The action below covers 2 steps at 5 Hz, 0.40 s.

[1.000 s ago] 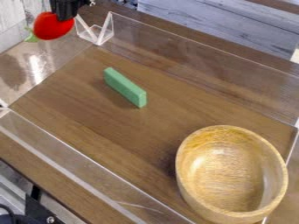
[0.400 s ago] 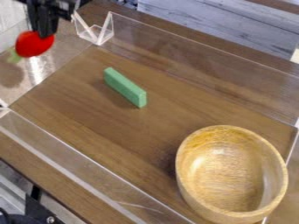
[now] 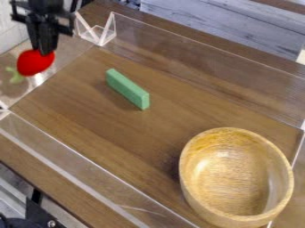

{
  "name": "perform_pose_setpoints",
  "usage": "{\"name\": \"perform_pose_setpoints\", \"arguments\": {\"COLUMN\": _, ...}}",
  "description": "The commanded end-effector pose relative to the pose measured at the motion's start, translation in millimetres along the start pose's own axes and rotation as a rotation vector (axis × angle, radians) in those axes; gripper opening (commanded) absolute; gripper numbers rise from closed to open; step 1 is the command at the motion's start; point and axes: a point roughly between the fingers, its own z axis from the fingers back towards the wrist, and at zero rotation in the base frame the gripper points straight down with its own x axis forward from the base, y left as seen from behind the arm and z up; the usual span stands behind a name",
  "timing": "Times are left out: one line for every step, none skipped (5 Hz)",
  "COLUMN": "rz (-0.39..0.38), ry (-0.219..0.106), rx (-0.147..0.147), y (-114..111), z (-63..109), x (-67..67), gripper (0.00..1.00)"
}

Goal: Move the red object to the left side of the table

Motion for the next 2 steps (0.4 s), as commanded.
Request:
{"name": "perform_pose_setpoints", "arguments": {"rz": 0.002, "ry": -0.037, "rx": -0.003, "y": 6.6, "z": -6.8, "x": -0.1, "gripper": 0.00}}
{"name": "perform_pose_setpoints", "arguments": {"rz": -0.032, "ry": -0.044, "rx": -0.023, "y": 3.5, "z": -23.7, "x": 2.2, "gripper": 0.00}}
